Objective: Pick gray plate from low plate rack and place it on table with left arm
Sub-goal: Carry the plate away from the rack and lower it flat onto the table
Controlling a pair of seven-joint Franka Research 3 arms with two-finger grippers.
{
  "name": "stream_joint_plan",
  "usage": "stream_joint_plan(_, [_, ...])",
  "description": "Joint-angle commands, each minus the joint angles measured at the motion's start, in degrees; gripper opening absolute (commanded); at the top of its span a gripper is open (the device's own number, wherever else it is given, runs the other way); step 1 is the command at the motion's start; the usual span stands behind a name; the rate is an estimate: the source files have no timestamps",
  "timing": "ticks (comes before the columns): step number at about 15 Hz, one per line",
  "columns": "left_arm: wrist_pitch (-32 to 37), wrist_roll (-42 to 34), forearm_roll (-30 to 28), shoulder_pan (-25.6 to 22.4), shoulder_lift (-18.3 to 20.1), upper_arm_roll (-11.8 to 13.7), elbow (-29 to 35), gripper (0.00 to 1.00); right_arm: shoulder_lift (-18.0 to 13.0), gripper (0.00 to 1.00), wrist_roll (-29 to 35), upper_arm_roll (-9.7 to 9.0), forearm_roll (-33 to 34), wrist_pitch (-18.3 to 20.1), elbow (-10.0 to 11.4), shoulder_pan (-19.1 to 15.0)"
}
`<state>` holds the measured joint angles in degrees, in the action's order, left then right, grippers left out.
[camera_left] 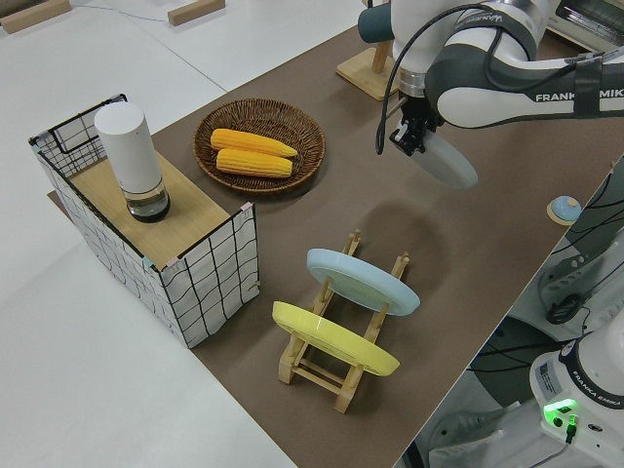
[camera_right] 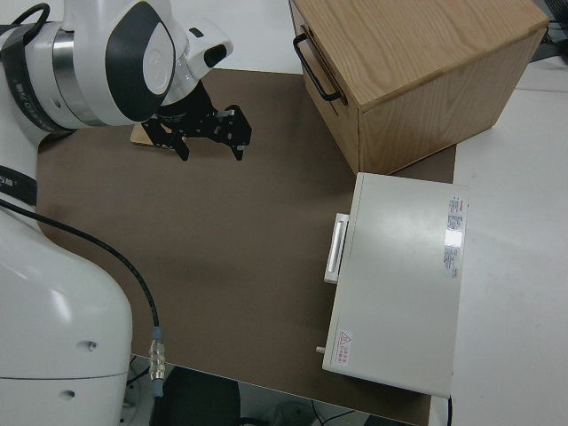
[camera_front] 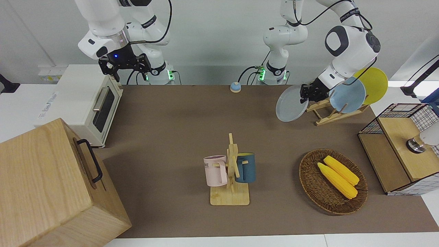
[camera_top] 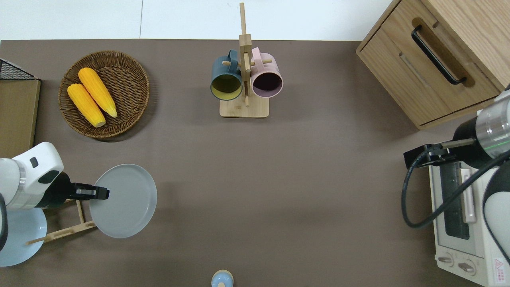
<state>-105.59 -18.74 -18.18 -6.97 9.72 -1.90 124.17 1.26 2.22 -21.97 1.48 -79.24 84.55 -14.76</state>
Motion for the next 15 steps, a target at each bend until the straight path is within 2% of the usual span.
stream_joint_plan(1, [-3.03,-2.0,-1.59,0.47,-0.14,0.5,2.74,0.11,-0.12,0.983,0.68,-1.24,0.37,0.75,-0.44,-1.41])
stream_joint_plan(8, [-9.1,-2.0,-3.53,1.7,-2.24,0.5,7.4,0.11,-0.12,0.983,0.68,-1.15,0.37,0.75,-0.44,-1.41])
stream_joint_plan(12, [-9.54,-2.09,-3.53,1.79,-3.65,0.5,8.28,0.12,-0.12,0.983,0.68,-1.24,0.37,0.67,-0.35,-1.41])
stream_joint_plan(15, [-9.81,-7.17,-6.51,1.7,-5.67,0.5,8.55,0.12,-0.12,0.983,0.68,-1.24,0.37,0.67,-0.44,-1.41])
